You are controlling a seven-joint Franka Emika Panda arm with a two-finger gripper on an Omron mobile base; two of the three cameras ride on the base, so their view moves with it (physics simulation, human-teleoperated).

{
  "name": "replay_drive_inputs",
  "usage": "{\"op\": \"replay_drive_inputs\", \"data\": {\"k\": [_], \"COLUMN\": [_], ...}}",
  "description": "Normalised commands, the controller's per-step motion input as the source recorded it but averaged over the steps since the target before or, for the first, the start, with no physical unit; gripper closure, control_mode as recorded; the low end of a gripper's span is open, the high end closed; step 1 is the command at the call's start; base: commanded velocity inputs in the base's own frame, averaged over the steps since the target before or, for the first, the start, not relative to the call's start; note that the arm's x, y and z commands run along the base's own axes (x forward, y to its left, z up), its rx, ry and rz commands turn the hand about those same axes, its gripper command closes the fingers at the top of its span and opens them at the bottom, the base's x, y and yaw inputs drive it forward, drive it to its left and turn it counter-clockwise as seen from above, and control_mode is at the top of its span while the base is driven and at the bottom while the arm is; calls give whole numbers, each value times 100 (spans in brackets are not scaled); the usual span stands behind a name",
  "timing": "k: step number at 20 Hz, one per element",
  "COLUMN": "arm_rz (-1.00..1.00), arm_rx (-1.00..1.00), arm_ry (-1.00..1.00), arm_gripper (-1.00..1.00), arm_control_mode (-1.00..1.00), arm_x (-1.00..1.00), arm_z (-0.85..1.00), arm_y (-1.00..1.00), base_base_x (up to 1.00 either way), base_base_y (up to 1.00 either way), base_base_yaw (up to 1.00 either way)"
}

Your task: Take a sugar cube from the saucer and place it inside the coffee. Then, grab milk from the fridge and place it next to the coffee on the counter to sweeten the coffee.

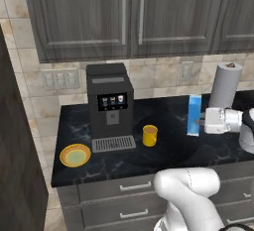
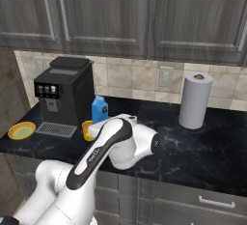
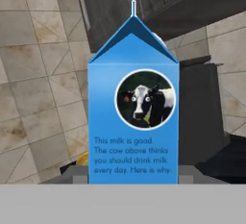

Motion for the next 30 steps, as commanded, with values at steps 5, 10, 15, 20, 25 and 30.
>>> {"op": "replay_drive_inputs", "data": {"k": [5,10,15,20,25,30], "arm_rz": [0,1,1,1,1,1], "arm_rx": [-1,0,0,0,0,-1], "arm_ry": [0,0,0,0,0,0], "arm_gripper": [100,100,100,100,100,100], "arm_control_mode": [-100,-100,-100,-100,-100,-100], "arm_x": [75,49,30,37,22,11], "arm_z": [-15,-18,-39,-33,-42,-49], "arm_y": [4,0,0,0,0,0], "base_base_x": [0,0,0,0,0,0], "base_base_y": [0,0,0,0,0,0], "base_base_yaw": [0,0,0,0,0,0]}}
